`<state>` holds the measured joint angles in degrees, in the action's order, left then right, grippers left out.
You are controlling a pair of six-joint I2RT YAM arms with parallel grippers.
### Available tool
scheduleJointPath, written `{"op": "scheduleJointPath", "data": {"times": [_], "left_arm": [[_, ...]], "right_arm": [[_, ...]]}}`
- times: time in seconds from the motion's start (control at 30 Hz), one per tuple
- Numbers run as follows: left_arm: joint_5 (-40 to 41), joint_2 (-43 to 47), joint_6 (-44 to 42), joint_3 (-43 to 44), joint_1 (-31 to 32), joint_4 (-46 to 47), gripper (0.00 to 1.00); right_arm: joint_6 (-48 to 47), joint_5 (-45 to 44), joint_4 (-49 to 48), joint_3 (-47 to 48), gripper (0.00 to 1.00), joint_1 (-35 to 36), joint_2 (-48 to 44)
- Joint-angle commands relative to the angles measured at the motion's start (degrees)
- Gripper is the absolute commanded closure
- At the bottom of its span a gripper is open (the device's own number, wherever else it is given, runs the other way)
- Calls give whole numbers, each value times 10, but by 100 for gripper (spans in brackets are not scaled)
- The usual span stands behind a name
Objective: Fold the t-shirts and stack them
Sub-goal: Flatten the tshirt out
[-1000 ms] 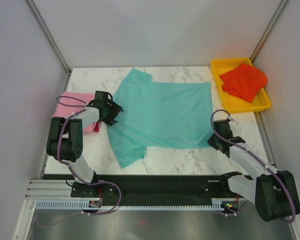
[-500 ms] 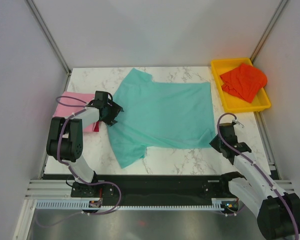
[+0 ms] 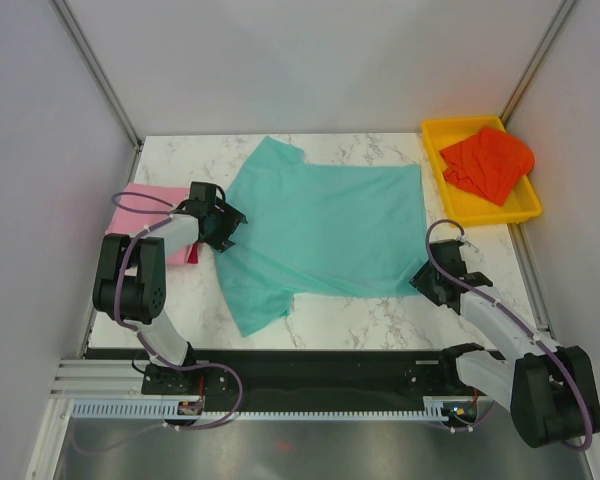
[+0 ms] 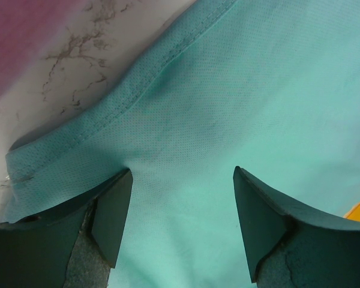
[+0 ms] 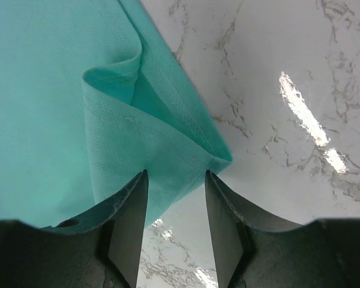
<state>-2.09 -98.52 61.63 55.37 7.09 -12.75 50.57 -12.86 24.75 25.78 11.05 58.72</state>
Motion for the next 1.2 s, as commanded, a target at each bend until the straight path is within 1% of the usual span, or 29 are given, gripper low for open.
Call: {"op": "scheduleJointPath", "data": {"times": [0.0, 0.1, 0.2, 0.23, 0.33, 0.4, 0.43, 0.6, 0.63, 0.67, 0.8, 0.83, 0.9, 0.97, 1.07, 1.17], "left_arm": [[14, 3, -8, -7, -3, -25, 24], [14, 4, -8, -6, -3, -25, 24], [13, 6, -9, -7, -3, -26, 24], [14, 6, -9, -8, -3, -25, 24], [18, 3, -9, -8, -3, -26, 24], [18, -2, -9, -5, -4, -26, 24], [18, -10, -9, -4, -5, -26, 24], [18, -32, -9, 3, -10, -27, 24], [20, -33, -10, 3, -11, -28, 24], [18, -35, -10, 5, -11, -29, 24], [18, -38, -11, 6, -11, -32, 24], [18, -37, -11, 6, -11, -32, 23], [18, -36, -11, 6, -12, -32, 24], [18, -36, -11, 6, -12, -32, 24], [18, -37, -11, 6, -12, -32, 24], [18, -33, -12, 6, -12, -33, 24]], "right_arm": [[9, -1, -26, 22, 49, 0, 26], [8, -11, -33, 16, 51, 0, 40], [8, -23, -31, 12, 66, 0, 39], [8, -25, -30, 12, 74, 0, 32], [12, -37, -12, 11, 82, 0, 4], [13, -38, -1, 7, 91, 0, -7], [16, -37, 3, 4, 100, 0, -18], [28, -52, 36, -8, 100, 0, -49], [33, -59, 48, -6, 96, 1, -53], [34, -60, 57, -4, 96, 0, -55], [49, -60, 101, 8, 99, 0, -81], [56, -62, 110, 13, 98, 1, -92], [69, -70, 138, 25, 93, 1, -103], [83, -90, 179, 38, 93, 1, -102], [100, -86, 218, 59, 92, 2, -92], [122, -81, 238, 70, 86, 9, -80]]}}
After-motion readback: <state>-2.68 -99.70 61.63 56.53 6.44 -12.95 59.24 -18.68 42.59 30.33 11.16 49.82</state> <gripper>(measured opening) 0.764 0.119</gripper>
